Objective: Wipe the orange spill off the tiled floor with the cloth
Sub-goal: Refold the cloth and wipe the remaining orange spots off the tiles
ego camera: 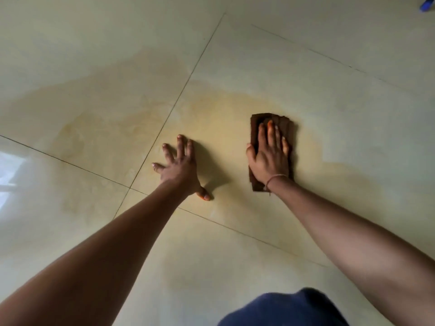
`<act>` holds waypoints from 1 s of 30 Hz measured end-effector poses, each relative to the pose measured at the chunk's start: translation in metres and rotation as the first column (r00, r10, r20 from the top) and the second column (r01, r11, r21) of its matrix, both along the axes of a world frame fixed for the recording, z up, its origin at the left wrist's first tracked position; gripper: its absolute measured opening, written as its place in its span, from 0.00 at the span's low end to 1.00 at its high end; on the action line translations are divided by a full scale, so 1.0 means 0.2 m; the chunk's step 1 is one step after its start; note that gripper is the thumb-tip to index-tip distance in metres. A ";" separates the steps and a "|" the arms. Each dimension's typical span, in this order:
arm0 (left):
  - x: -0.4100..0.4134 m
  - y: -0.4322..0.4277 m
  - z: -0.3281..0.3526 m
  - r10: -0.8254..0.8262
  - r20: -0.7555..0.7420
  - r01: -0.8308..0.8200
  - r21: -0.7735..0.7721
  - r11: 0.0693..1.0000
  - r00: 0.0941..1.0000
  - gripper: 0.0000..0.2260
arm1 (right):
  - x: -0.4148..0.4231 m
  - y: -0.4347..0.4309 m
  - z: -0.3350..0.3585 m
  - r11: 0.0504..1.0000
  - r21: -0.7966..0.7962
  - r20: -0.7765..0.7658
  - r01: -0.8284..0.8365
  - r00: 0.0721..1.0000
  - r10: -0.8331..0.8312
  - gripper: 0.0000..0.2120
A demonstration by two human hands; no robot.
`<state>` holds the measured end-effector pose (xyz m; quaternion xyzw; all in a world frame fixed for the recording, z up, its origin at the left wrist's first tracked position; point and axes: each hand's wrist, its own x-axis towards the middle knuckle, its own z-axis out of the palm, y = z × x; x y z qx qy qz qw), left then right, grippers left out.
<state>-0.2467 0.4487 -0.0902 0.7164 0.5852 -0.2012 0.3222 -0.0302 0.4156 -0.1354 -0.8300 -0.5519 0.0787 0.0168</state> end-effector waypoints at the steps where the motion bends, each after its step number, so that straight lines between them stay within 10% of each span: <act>1: -0.01 0.00 0.01 -0.011 -0.001 0.011 0.009 1.000 1.000 0.69 | -0.05 -0.12 0.00 0.998 0.015 0.020 -0.068 0.998 0.067 0.34; 5: 0.06 -0.08 0.07 -0.298 -0.106 0.315 0.233 0.920 0.949 0.62 | -0.04 -0.85 0.03 0.943 -0.029 0.013 -0.330 0.944 0.331 0.34; 9: 0.22 -0.19 0.04 -0.590 -0.101 0.596 0.221 0.772 0.801 0.55 | 0.14 -0.46 0.01 0.999 -0.044 0.019 0.018 1.000 -0.017 0.34; 15: 0.43 -0.26 0.03 -0.529 0.079 0.515 0.145 0.845 0.845 0.61 | 0.15 -1.11 0.04 0.973 -0.105 0.027 -0.205 0.978 0.208 0.35; 21: 0.53 -0.34 -0.04 -0.508 -0.031 0.508 0.093 0.856 0.861 0.65 | 0.43 -0.61 -0.01 0.983 -0.094 0.036 0.158 0.987 -0.156 0.34; 26: 0.53 -0.34 -0.01 -0.495 -0.028 0.495 0.087 0.864 0.868 0.64 | 0.36 -1.21 0.04 0.992 -0.099 0.049 -0.073 0.996 0.078 0.34; 30: 0.54 -0.35 -0.03 -0.483 -0.035 0.484 0.079 0.872 0.875 0.65 | 0.54 -0.64 0.01 0.964 -0.073 0.030 0.255 0.967 -0.253 0.36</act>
